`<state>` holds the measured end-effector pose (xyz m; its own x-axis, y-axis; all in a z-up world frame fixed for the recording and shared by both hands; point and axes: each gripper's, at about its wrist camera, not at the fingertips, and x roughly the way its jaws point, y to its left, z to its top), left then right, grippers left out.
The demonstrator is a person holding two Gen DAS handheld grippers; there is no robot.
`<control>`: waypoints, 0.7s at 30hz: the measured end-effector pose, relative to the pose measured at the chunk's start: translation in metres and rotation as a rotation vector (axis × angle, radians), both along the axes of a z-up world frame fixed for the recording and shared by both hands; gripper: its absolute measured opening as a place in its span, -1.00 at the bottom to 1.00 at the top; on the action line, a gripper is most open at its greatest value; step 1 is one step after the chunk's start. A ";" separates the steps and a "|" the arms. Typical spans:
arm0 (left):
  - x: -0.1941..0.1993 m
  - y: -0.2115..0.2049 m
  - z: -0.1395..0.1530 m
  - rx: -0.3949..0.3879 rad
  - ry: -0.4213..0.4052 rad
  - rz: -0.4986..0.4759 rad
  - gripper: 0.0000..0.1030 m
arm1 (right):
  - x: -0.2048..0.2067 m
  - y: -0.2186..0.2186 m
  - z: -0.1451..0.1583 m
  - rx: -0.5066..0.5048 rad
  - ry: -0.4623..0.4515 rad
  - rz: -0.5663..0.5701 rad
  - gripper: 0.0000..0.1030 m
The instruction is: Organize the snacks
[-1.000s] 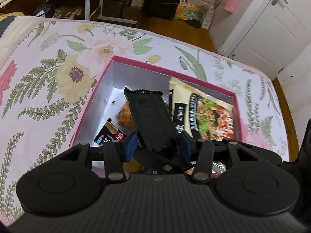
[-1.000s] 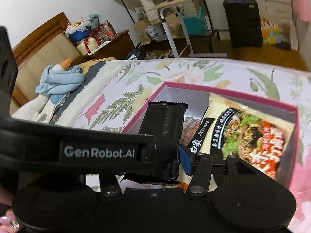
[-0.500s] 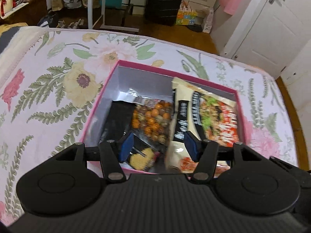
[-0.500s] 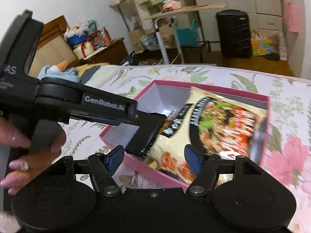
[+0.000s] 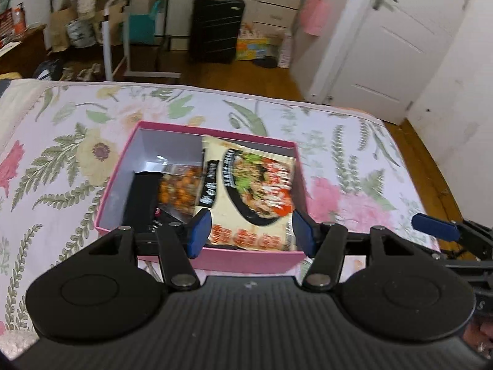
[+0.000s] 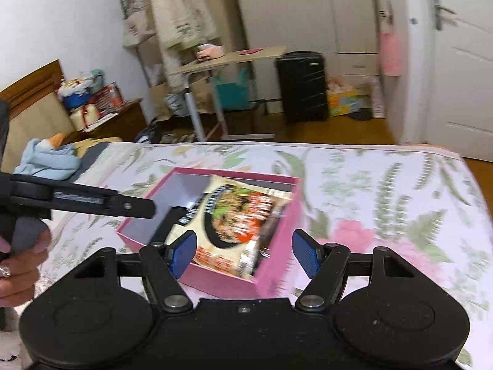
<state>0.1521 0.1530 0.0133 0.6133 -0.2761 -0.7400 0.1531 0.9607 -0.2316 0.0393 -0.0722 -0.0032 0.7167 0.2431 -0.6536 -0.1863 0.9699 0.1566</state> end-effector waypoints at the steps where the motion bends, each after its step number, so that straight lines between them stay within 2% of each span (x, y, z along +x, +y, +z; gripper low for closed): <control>1: -0.004 -0.003 0.003 0.007 -0.006 -0.003 0.13 | -0.005 -0.003 0.003 -0.010 -0.003 -0.008 0.42; 5: -0.021 -0.015 0.015 0.048 -0.024 -0.031 0.16 | -0.025 -0.013 0.013 -0.027 -0.013 -0.036 0.42; 8: -0.038 -0.024 0.023 0.062 -0.055 -0.045 0.27 | -0.037 -0.014 0.016 -0.032 -0.016 -0.059 0.42; 10: -0.050 -0.028 0.028 0.057 -0.093 -0.049 0.55 | -0.045 -0.015 0.018 -0.040 -0.024 -0.069 0.42; 12: -0.064 -0.034 0.032 0.069 -0.133 -0.057 0.65 | -0.053 -0.016 0.019 -0.043 -0.029 -0.078 0.42; 15: -0.079 -0.042 0.035 0.100 -0.146 -0.069 0.82 | -0.062 -0.018 0.021 -0.052 -0.039 -0.087 0.42; 21: -0.100 -0.052 0.035 0.160 -0.160 -0.048 0.86 | -0.077 -0.022 0.019 -0.063 -0.032 -0.111 0.42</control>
<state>0.0524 0.1007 0.0484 0.7156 -0.1947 -0.6709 0.2222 0.9739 -0.0457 -0.0376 -0.0940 0.0160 0.7577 0.1203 -0.6414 -0.0811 0.9926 0.0904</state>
